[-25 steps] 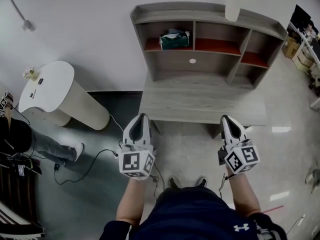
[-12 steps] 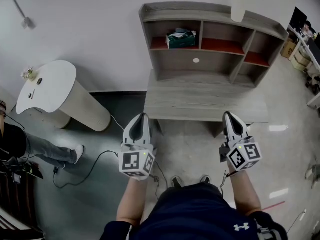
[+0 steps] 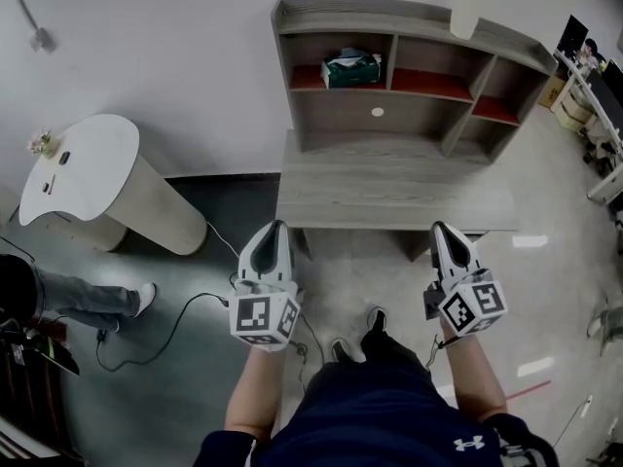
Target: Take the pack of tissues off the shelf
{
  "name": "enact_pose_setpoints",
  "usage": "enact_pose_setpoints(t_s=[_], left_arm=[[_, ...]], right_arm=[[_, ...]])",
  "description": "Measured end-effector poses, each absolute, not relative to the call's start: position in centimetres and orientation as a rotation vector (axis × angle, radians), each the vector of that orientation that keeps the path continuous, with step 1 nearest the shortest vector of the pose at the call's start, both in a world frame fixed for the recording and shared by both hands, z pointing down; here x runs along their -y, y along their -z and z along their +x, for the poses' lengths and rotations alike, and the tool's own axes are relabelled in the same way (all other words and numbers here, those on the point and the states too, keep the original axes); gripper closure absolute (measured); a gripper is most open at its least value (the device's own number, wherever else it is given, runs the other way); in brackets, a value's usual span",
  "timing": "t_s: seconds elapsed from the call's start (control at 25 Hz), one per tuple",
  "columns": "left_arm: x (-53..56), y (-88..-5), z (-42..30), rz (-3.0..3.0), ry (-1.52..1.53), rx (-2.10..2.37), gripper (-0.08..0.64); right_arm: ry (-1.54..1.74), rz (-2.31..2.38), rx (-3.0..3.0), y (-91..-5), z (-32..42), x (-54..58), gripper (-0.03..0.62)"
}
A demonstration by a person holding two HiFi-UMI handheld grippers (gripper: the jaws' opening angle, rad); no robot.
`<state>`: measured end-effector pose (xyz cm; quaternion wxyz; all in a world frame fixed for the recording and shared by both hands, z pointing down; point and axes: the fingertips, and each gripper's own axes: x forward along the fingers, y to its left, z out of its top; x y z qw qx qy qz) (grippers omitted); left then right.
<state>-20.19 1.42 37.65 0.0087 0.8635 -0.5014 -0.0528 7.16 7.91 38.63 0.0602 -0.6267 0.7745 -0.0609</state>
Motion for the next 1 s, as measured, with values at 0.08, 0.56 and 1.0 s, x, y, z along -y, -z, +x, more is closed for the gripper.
enact_pose_setpoints(t_s=[0.08,0.56,1.0], left_arm=[[-1.1,-38.0,-20.1,2.689,0.160,1.564,0.537],[3.8,-37.8,-19.2,2.664,0.128,1.639,0.537],[11.0,-37.1,-16.1,2.632,0.083,1.721,0.537]], right_arm=[[0.191,-1.892,-2.349,-38.8,7.1,-7.5,0.580],[0.225,-1.766,-2.427,-39.3,7.1,0.0,0.580],[0.278,-1.659,-2.473,-39.2,9.6,8.9,0.580]])
